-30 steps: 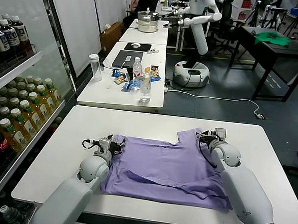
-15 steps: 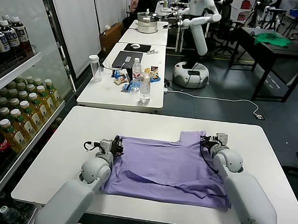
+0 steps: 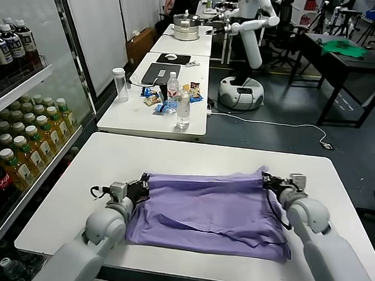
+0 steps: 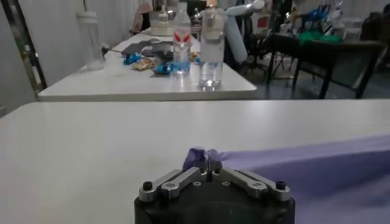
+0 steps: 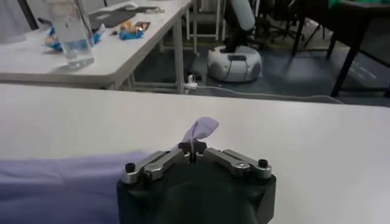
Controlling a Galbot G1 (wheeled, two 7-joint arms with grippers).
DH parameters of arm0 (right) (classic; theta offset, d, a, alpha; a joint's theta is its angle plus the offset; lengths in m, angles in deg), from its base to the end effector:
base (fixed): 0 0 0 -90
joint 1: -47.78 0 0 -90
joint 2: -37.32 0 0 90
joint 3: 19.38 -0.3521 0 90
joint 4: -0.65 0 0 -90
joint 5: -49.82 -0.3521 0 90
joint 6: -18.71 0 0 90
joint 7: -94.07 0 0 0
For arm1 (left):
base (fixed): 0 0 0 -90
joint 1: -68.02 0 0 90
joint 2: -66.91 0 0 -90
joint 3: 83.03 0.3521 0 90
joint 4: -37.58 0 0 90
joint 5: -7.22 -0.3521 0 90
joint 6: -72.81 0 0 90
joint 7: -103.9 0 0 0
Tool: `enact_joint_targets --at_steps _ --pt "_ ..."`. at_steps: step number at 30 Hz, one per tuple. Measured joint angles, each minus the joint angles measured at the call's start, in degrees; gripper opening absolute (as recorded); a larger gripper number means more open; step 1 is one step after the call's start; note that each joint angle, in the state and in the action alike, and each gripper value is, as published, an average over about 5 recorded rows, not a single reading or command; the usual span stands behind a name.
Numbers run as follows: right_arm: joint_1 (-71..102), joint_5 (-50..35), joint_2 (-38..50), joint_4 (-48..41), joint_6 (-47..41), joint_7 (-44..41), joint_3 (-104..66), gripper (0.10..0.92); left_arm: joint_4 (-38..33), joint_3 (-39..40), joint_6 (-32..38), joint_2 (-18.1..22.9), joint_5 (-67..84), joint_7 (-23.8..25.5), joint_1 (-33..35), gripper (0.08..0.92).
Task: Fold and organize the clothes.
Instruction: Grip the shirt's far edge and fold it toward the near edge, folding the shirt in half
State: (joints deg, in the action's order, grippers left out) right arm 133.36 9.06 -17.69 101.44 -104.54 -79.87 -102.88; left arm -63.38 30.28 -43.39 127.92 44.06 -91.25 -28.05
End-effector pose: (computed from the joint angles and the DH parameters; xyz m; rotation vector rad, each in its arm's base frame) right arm 0.3624 -0.1320 -0.2297 0.1755 -2.7135 -0.0232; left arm 0.3491 0.0186 -0.2804 -0.3002 -2.7200 -0.0140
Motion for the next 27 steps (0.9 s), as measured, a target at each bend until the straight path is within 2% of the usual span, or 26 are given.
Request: enact_joint_targets --at_steps 8,17,20,27 --pt "14.44 0.54 0.69 10.64 0.04 -0.68 -9.18 0.114 -9.59 -3.67 -0.58 -3.07 2.64 0.96 8.73 0.084" --pt "23.42 4.38 -1.11 15.22 -0.05 -0.36 -12.31 0.132 -12.4 -5.95 -3.86 -5.59 2.69 2.11 13.6 0.096" --pt "25.06 6.04 -1.91 16.43 -0.01 -0.34 -12.6 0.188 -12.71 -6.36 -4.52 -5.73 1.58 2.23 14.36 0.156" --pt "28.86 9.17 -3.59 19.75 0.24 -0.46 -13.92 0.378 -15.56 -7.34 -4.09 -4.62 -3.49 0.54 17.58 0.355"
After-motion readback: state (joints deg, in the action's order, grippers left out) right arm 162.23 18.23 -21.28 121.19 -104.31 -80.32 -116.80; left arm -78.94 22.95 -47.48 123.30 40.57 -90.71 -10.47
